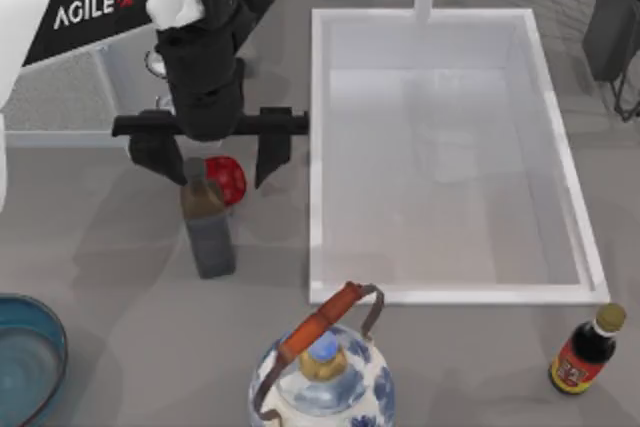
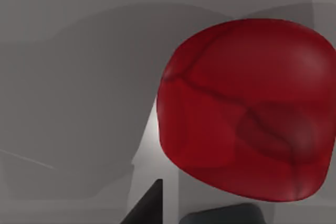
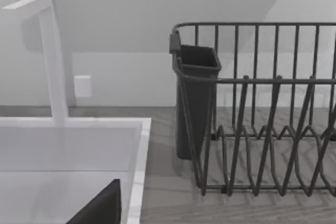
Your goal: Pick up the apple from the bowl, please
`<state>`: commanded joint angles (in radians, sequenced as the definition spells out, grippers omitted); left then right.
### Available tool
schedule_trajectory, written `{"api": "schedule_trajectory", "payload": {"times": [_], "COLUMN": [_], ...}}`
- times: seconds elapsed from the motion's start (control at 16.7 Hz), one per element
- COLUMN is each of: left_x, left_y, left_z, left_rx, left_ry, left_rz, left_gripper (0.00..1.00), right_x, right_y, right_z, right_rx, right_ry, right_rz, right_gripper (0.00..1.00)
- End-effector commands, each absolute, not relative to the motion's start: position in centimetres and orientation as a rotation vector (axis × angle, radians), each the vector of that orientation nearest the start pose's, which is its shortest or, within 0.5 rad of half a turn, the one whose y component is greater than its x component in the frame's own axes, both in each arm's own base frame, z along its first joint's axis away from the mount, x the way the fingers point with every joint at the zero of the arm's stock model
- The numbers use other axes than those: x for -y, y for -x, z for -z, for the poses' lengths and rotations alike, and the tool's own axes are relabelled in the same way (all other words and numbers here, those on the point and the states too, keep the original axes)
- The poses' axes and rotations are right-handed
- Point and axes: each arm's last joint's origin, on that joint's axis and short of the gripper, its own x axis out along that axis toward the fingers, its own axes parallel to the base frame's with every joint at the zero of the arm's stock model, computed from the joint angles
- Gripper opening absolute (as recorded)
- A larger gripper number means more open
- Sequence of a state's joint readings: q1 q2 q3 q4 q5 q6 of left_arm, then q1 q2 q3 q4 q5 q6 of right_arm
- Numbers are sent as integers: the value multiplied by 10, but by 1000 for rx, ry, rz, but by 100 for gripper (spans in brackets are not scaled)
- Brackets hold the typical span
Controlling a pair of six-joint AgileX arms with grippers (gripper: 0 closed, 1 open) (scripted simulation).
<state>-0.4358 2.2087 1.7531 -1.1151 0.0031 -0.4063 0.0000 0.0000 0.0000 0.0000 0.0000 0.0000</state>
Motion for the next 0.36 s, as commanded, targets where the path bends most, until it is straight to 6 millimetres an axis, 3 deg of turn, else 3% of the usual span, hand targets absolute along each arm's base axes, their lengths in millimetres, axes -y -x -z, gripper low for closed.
{"api": "schedule_trajectory", "payload": {"times": [0.36], "left_x": [177], "left_y": [-391], "left_z": [-159], "left_rx": [-1571], "left_ry": [-16], "left_rz": [16], "left_gripper": [100], "right_x": [1], "right_y": [-106], "right_z": [-160], "right_rx": [0], "right_ry": [0], "right_rz": [0], "right_gripper": [100]}}
